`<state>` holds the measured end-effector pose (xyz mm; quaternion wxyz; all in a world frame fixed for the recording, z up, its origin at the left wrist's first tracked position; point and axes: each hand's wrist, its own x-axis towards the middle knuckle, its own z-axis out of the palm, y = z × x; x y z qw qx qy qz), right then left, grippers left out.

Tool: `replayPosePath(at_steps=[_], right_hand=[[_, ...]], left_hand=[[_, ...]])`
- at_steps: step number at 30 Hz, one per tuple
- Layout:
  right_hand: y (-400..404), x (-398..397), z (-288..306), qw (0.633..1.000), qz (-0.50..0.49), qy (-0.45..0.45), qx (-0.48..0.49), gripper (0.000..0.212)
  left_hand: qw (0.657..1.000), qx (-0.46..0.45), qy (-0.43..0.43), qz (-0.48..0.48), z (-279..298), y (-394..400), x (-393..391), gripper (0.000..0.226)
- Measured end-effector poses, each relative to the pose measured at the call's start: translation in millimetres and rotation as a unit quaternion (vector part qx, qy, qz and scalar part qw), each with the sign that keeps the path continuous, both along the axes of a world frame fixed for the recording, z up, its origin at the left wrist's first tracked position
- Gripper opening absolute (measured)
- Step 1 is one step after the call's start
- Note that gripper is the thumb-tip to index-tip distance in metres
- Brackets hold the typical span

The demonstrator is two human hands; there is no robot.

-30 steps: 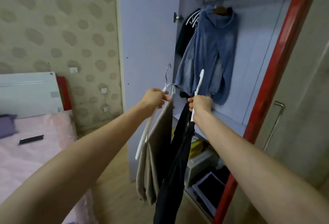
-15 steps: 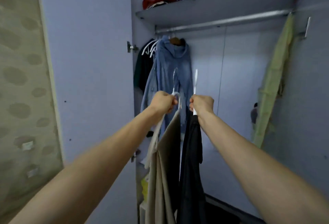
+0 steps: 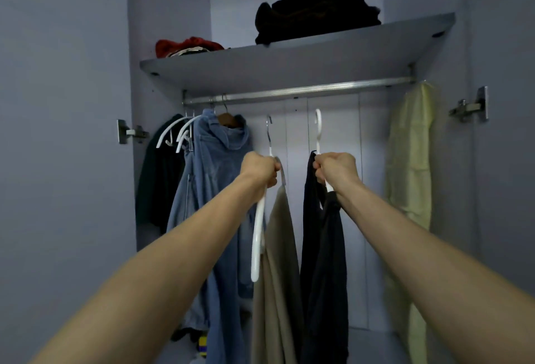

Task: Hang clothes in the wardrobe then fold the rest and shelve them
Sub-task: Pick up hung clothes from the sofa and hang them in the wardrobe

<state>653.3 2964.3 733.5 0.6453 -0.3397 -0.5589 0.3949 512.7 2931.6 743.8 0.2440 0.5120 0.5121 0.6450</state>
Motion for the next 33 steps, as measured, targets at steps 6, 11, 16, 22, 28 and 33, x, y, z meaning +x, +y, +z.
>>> replayPosePath(at_steps=[6,11,16,22,28,33], right_hand=[[84.6,-36.0,36.8,0.998,0.001,-0.029,0.047,0.026],[158.7,-65.9,79.9,0.995,-0.017,-0.043,0.086,0.028],[217.5,-91.9,116.3,0.992,-0.055,-0.059,0.102,0.031],[259.0,-116.1,146.5,0.986,-0.098,-0.066,0.114,0.032],[285.9,-141.1,166.4,0.984,-0.125,-0.07,0.105,0.019],[310.2,-149.3,174.1,0.981,-0.141,-0.098,0.088,0.015]], left_hand=[[1.0,0.02,-0.004,0.02,48.8,85.5,-38.4,0.038],[0.996,0.065,0.053,0.037,82.0,147.5,-54.5,0.015],[0.993,0.094,0.064,0.039,109.9,206.8,-75.8,0.021],[0.992,0.098,0.071,0.028,148.3,263.0,-113.2,0.027],[0.991,0.099,0.083,0.019,162.8,294.0,-138.6,0.017],[0.993,0.079,0.083,0.0,158.7,313.7,-138.1,0.02]])
